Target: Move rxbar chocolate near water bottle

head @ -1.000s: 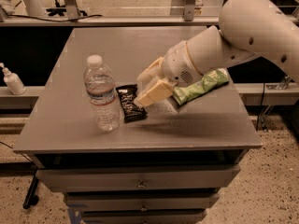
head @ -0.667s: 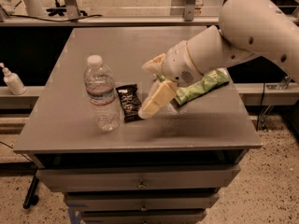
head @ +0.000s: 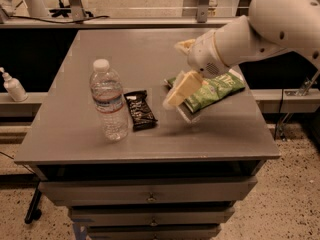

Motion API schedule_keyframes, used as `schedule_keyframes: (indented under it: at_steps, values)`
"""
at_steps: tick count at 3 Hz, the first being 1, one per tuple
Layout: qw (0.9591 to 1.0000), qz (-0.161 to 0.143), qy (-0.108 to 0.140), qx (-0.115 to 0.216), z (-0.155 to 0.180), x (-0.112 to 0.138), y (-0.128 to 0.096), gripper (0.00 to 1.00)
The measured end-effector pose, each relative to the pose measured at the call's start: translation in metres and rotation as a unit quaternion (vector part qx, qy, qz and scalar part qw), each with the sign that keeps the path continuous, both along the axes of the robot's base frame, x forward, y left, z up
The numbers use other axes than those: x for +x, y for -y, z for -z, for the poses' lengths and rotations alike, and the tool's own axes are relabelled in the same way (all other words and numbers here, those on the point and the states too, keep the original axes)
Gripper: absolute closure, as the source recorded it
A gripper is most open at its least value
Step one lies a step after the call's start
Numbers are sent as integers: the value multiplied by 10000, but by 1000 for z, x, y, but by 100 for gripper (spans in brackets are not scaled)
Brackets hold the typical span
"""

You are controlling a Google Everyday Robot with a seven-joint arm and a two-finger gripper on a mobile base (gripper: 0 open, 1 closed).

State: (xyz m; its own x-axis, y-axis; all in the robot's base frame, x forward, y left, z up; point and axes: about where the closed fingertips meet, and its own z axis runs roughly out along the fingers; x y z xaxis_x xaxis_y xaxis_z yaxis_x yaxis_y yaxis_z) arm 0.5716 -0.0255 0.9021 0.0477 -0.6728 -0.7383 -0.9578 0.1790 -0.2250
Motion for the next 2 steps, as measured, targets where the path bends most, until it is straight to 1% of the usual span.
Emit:
schedule_keyframes:
  at_steps: [1, 2]
  values:
    - [9973, 392, 620, -39, -24, 42, 37, 0]
    - [9895, 694, 1263, -53, -58, 78, 76, 0]
